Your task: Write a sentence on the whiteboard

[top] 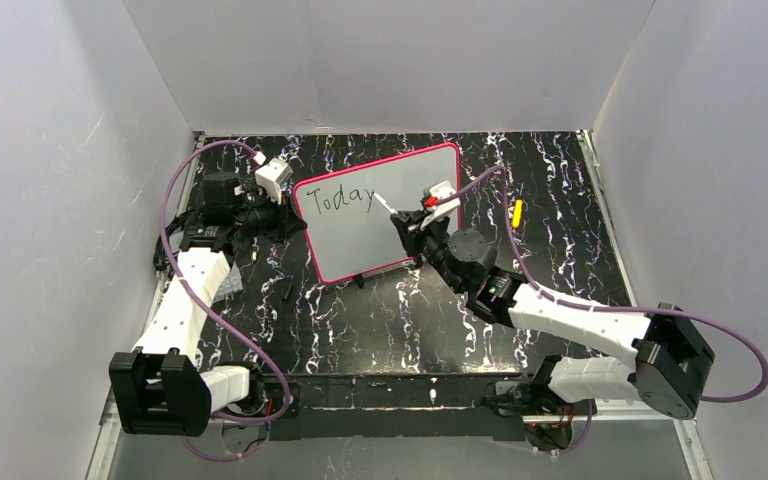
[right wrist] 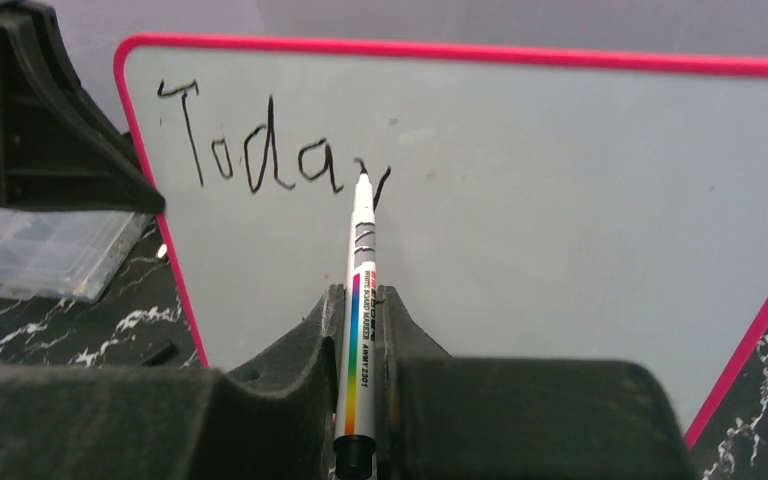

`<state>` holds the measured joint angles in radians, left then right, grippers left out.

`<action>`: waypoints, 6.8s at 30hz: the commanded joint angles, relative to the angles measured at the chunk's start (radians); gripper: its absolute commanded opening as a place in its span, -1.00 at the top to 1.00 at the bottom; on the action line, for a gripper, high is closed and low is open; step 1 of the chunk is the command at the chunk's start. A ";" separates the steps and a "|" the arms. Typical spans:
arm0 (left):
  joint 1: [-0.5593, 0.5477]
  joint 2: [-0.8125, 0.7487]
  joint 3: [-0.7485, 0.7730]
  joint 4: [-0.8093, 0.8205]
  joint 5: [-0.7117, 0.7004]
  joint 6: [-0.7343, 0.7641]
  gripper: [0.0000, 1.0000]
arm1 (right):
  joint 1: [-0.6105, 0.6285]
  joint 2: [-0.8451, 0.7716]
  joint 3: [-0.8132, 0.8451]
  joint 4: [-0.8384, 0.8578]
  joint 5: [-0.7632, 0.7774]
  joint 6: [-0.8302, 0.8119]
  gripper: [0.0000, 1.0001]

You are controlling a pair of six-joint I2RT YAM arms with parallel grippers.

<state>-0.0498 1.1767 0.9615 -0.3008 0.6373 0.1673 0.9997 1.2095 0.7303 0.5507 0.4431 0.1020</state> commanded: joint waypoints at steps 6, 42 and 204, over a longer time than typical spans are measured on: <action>-0.005 -0.017 -0.004 -0.041 0.004 0.015 1.00 | -0.044 0.053 0.120 0.078 0.005 -0.090 0.97; -0.005 -0.017 -0.006 -0.041 0.003 0.017 1.00 | -0.078 0.038 0.032 0.072 -0.039 -0.031 0.97; -0.006 0.012 0.005 -0.046 -0.007 0.009 1.00 | -0.059 0.195 0.067 0.058 -0.304 0.012 0.97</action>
<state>-0.0490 1.1851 0.9619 -0.2947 0.6361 0.1635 0.9363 1.3941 0.7506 0.5442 0.0952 0.1352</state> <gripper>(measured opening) 0.104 0.186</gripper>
